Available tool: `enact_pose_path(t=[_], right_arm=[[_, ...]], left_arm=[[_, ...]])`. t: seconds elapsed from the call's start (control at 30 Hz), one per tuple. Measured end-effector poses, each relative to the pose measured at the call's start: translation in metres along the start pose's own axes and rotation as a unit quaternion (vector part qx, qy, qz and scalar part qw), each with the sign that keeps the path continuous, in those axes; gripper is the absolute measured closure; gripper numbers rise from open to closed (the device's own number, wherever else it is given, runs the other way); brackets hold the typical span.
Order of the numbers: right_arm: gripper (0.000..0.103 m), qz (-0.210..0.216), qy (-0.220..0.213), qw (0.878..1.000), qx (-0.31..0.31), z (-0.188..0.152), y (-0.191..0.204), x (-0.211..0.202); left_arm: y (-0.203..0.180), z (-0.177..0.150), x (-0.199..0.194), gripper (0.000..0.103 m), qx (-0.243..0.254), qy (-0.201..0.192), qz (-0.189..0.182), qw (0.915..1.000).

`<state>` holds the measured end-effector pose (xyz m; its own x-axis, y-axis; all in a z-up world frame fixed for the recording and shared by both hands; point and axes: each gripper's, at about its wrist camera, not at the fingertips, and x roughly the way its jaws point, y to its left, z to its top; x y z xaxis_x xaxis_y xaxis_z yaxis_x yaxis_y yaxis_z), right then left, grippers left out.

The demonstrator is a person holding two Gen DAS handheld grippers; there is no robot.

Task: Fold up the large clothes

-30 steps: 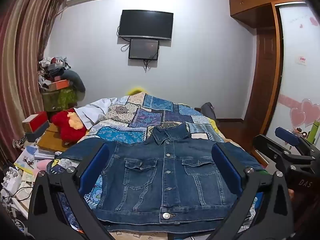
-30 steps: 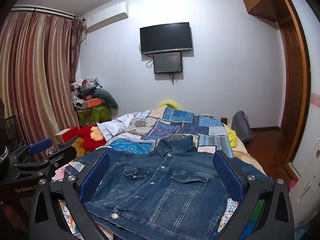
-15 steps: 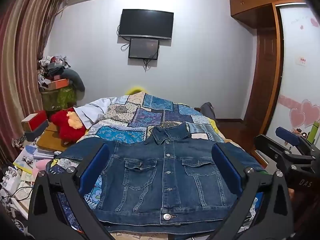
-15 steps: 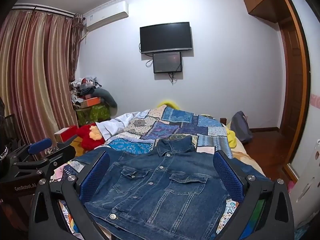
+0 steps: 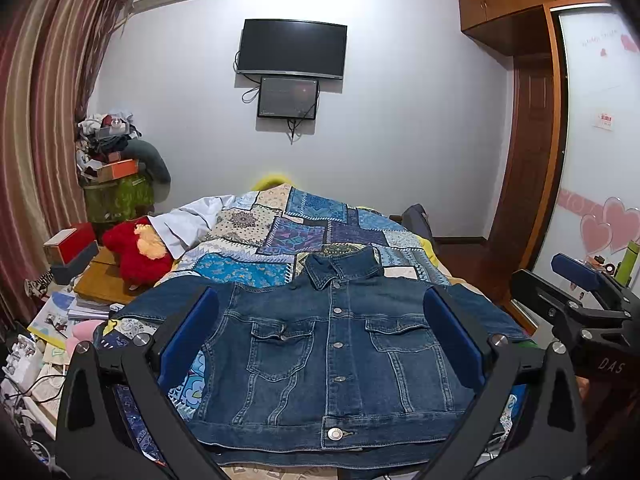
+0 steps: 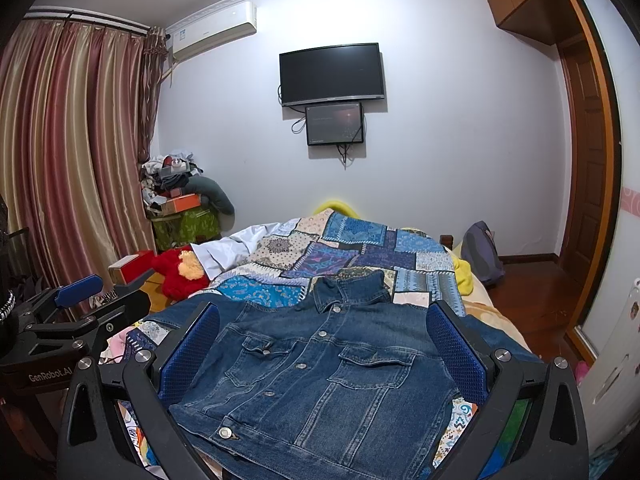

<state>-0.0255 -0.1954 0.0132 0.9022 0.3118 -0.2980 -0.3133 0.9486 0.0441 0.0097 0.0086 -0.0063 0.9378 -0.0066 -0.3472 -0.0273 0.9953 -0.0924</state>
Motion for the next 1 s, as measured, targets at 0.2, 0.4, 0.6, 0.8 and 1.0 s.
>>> enact_pose_path(t=[0.2,0.4,0.6,0.8,1.0], right_arm=[[0.000,0.000,0.000,1.000,0.000,0.0000,0.0001,-0.0003],[0.000,0.000,0.001,1.000,-0.001,0.0003,0.0001,-0.0008],[0.000,0.000,0.001,1.000,-0.001,0.0009,0.0000,-0.0014],[0.000,0.000,0.001,1.000,-0.001,0.0019,-0.0008,-0.0012],[0.000,-0.001,0.001,1.000,-0.002,0.0030,-0.0008,-0.0014]], left_arm=[[-0.0008,0.0010,-0.0019,0.000,0.001,-0.001,0.001,1.0000],[-0.0016,0.0019,-0.0024,0.000,0.000,-0.001,0.000,1.0000],[-0.0021,0.0034,-0.0029,0.000,0.000,-0.003,0.001,1.0000],[-0.0045,0.0045,-0.0033,0.000,0.000,-0.003,0.001,1.0000],[-0.0042,0.0044,-0.0031,0.000,-0.001,-0.002,0.000,1.0000]])
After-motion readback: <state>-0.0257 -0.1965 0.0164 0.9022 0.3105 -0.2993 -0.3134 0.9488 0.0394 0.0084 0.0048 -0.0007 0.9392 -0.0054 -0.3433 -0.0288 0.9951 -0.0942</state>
